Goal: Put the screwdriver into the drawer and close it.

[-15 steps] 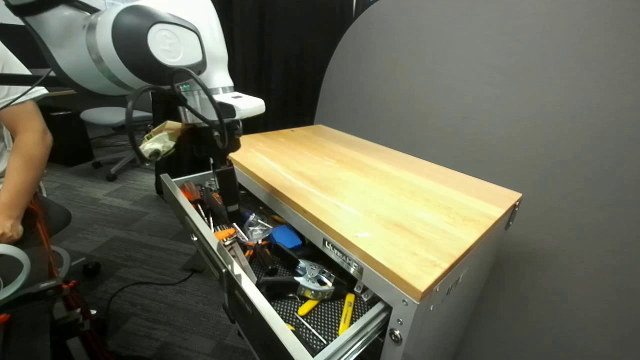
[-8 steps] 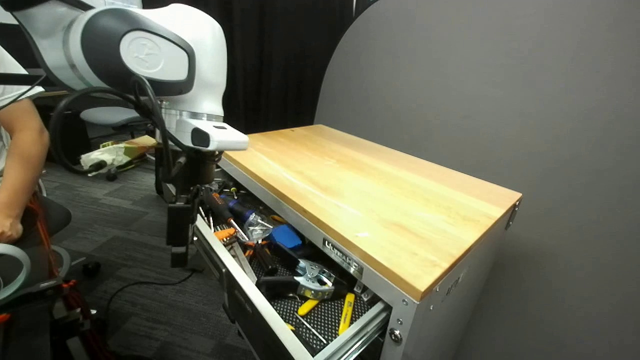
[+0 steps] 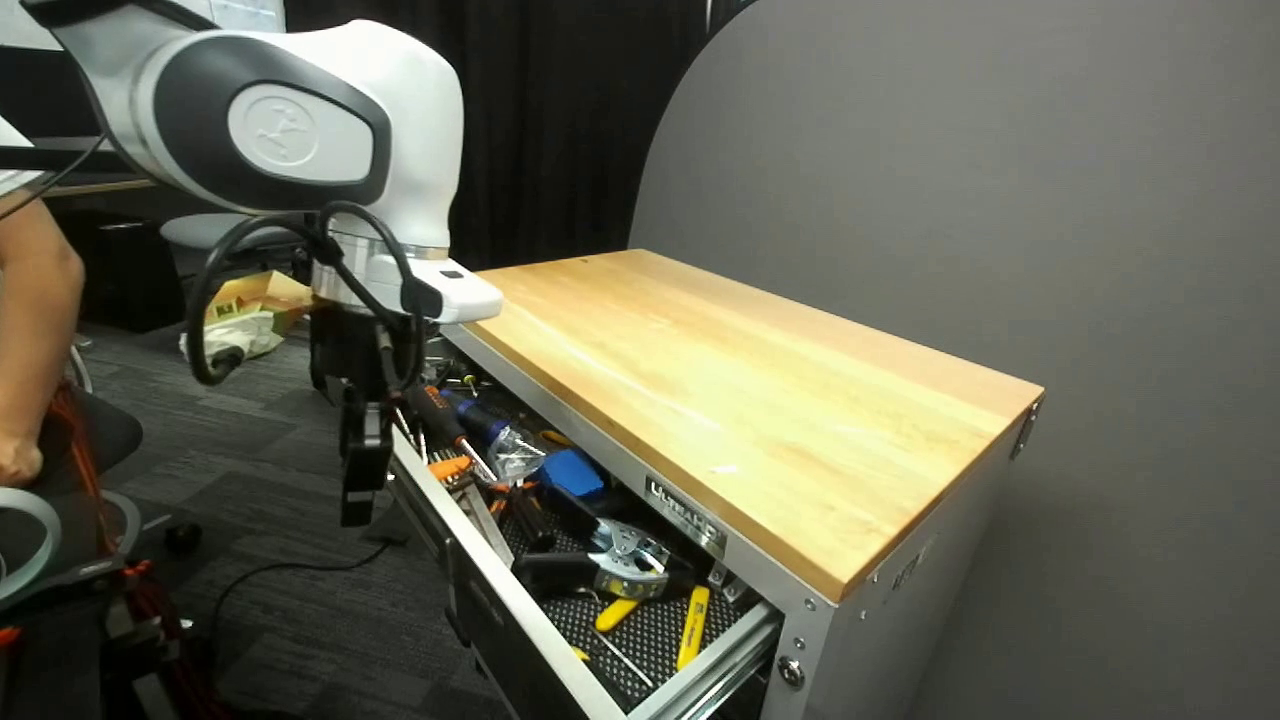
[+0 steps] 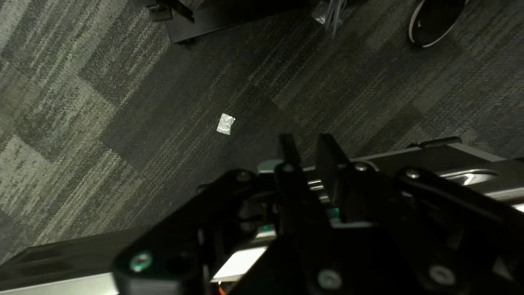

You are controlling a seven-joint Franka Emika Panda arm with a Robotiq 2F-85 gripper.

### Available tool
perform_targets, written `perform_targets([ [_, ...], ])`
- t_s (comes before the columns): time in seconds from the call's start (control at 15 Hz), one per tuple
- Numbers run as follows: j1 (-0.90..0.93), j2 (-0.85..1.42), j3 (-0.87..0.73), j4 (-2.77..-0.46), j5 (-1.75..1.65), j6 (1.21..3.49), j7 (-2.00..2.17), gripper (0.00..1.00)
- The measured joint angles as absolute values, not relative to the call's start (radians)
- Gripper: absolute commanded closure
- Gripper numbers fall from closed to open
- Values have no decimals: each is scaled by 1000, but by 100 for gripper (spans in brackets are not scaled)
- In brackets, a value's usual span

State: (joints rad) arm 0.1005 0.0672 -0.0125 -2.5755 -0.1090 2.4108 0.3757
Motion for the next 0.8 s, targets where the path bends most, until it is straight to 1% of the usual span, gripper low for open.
perform_targets([
  [0.33,93,69,-12,-2573,-107,2535,341,100],
  [0.8,42,122,-13,-2567,-46,2544,244,100],
])
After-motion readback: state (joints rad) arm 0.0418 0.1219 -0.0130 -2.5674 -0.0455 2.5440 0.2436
